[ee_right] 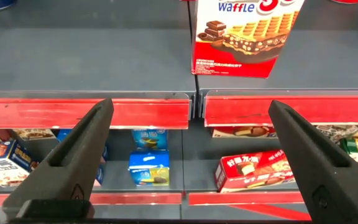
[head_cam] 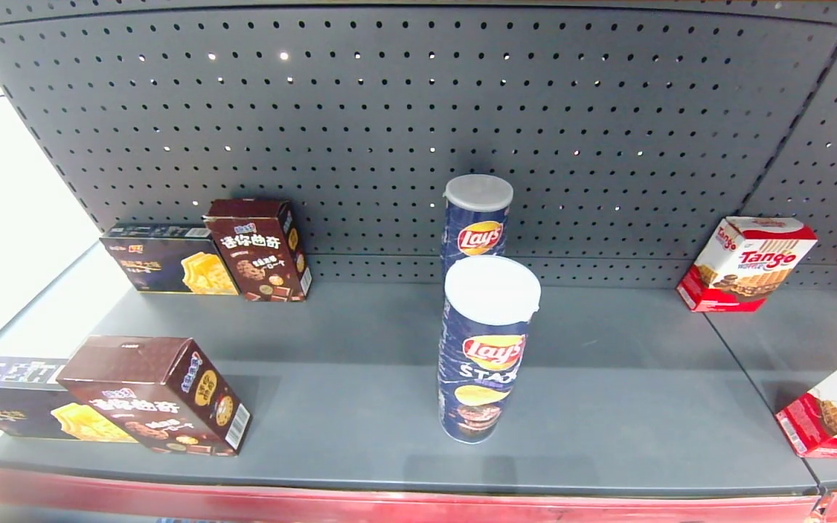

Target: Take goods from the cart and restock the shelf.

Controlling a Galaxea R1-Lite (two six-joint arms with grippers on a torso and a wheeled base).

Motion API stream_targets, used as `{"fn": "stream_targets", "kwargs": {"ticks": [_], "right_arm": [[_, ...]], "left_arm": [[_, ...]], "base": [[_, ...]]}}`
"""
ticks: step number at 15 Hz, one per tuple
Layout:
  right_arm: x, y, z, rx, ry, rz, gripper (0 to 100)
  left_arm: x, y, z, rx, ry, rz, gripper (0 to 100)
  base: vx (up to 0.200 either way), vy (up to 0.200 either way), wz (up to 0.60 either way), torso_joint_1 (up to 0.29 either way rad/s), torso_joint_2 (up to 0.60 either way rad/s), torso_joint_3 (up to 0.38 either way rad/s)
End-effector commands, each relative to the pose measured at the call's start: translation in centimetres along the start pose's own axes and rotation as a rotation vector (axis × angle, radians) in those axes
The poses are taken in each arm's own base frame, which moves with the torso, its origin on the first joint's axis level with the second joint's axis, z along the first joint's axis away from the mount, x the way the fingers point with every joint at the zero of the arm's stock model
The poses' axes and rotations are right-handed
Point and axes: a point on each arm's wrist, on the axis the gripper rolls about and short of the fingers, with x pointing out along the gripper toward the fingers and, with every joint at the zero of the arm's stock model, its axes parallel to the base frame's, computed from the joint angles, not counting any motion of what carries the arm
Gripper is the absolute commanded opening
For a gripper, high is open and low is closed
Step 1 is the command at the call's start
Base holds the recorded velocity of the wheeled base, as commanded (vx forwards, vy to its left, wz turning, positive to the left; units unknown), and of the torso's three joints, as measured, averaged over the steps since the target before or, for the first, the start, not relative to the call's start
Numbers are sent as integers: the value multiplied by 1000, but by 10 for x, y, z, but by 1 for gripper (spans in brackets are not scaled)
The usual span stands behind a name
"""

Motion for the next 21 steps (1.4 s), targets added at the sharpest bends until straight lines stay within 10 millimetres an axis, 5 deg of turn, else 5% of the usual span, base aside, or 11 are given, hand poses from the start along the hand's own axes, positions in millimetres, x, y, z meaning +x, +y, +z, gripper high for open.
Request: {"fn": "stream_targets", "kwargs": {"ticks": [1,21], "right_arm": [[0,0,0,0,1,0,100],[0,0,0,-3,2,19,100]], "left_arm": [[0,0,0,3,-1,0,100],[0,0,0,-31,-1,0,100]], "base": [[0,0,0,0,0,0],[-20,0,0,0,0,0]]}}
